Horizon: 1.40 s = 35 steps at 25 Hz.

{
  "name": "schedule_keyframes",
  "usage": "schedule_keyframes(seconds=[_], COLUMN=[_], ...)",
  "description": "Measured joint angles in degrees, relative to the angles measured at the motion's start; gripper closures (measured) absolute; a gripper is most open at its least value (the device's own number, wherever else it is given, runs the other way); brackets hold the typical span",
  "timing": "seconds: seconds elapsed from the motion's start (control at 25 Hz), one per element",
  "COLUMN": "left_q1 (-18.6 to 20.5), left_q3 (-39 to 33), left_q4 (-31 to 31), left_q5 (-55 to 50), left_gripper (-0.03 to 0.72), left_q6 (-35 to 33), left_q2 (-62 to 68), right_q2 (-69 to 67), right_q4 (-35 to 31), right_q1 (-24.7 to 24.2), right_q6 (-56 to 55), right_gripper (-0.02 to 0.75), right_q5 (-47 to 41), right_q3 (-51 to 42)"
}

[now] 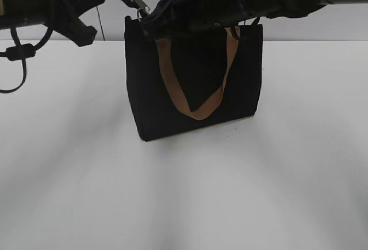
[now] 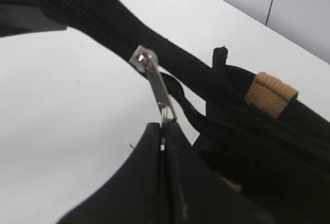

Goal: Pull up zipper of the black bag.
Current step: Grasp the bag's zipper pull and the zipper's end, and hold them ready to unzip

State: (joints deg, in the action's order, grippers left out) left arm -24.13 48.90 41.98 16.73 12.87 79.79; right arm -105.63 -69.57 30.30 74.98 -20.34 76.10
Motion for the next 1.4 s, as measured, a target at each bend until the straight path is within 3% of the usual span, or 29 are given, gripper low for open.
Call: schedule_keyframes(seconds=[0.52, 1.4], left_q1=[0.63, 2.48], left_q3=[0.0, 0.0], left_q4=[-0.18, -0.18], left_q5=[-6.23, -9.68], left_gripper=[0.673, 0.673], left_q6=[0.0, 0.0], left_q2=[-0.02, -0.02], right_q2=[0.91, 1.46], right_q4=[10.3, 11.99], right_q1=[-0.71, -9.53], right_q6=[-10.2, -16.12], right_gripper=[0.753, 0.753], right_q5=[-3.46, -3.87], right_q3=[0.0, 0.01])
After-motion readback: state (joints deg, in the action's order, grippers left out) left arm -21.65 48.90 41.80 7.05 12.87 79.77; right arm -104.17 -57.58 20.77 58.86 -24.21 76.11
